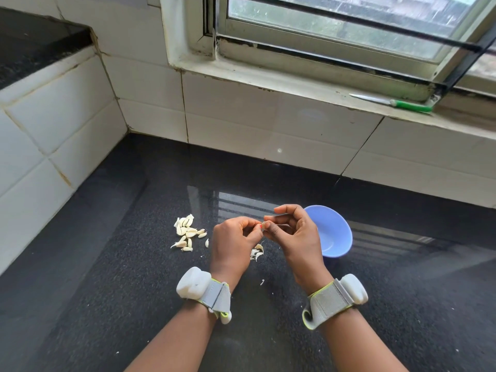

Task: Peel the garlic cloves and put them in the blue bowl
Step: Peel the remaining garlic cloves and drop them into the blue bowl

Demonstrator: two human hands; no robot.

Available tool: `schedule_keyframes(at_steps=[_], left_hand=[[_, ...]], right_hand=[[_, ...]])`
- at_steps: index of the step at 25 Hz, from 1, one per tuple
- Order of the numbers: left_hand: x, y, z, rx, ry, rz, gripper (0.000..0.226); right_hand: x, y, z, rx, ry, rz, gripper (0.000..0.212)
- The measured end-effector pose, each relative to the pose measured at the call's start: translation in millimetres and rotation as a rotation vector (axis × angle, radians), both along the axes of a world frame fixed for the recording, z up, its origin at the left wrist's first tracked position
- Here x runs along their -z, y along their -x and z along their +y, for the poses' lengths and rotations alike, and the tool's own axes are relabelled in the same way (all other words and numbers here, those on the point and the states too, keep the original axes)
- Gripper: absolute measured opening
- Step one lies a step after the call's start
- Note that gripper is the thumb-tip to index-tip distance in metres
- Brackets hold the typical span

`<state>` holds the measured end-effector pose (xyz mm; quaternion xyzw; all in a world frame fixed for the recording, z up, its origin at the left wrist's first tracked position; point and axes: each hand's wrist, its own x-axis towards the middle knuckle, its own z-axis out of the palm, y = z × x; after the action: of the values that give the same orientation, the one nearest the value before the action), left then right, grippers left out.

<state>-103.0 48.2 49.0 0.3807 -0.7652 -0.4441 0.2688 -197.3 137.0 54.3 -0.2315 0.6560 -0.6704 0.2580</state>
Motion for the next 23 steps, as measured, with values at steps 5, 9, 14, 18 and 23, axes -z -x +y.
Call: schedule_keyframes(at_steps=[5, 9, 14, 18, 23], left_hand=[[-4.3, 2.6, 2.3, -0.01, 0.041, -0.032, 0.008], [-5.0, 0.5, -0.4, -0.009, 0.052, -0.012, 0.006], [-3.6, -0.3, -4.9, -0.028, 0.042, -0.027, 0.005], [-2.2, -1.4, -5.1, -0.063, 0.04, -0.04, 0.004], [-3.4, -2.0, -4.2, -0.059, 0.048, -0.051, 0.005]], right_hand=[[1.2, -2.4, -0.1, -0.024, 0.011, 0.036, 0.028], [0.4, -2.2, 1.0, -0.011, 0.037, -0.071, 0.028], [4.7, -0.8, 2.2, -0.027, 0.003, -0.144, 0.031], [6.5, 0.8, 1.2, -0.07, 0.042, -0.281, 0.022], [3.1, 2.1, 1.9, -0.11, 0.076, -0.546, 0.027]])
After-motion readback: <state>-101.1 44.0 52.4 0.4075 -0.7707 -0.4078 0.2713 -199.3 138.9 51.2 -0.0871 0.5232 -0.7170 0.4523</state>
